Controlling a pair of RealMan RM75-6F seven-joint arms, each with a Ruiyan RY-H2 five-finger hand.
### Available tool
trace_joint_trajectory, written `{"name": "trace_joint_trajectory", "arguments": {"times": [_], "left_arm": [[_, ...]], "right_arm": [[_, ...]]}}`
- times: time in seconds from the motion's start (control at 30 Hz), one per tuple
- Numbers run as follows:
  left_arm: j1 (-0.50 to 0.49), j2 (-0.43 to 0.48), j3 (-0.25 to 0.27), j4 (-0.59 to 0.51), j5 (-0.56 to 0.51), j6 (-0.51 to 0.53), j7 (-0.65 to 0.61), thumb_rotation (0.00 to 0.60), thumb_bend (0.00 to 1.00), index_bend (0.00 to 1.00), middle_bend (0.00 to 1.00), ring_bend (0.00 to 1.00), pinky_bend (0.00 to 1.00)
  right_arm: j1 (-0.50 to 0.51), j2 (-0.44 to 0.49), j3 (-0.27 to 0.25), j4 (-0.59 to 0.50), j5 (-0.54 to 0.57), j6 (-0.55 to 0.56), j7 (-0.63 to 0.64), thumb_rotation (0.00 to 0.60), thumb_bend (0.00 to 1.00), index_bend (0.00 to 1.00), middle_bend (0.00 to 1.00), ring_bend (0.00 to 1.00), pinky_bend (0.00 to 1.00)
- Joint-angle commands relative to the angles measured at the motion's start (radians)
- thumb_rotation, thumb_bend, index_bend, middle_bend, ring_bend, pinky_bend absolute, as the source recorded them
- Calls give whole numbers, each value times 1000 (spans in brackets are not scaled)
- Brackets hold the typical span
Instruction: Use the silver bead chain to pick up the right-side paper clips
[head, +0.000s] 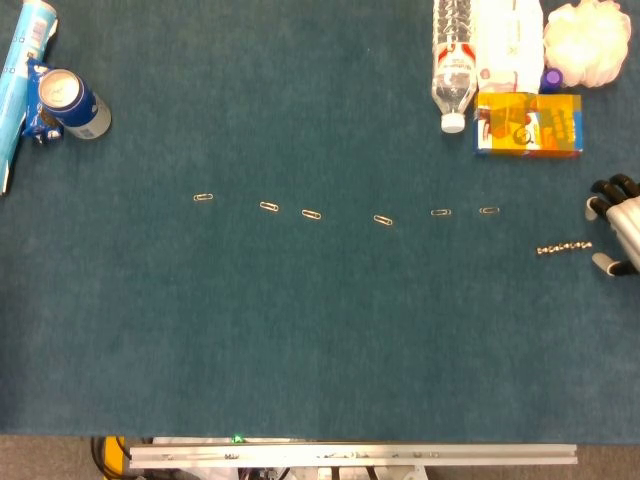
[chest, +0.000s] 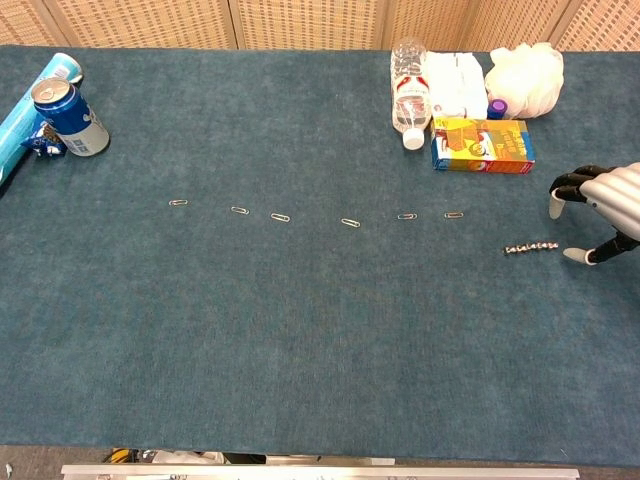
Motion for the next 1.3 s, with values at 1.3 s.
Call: {"name": "trace_joint_trajectory", "arguments": {"times": [1.3], "left_arm": [[8, 9, -2, -6, 5, 10, -8, 600, 124, 348, 359, 301, 428]], "right_arm": [[44, -48, -5, 34, 31, -67, -17, 600, 249, 520, 255, 183, 340]]}}
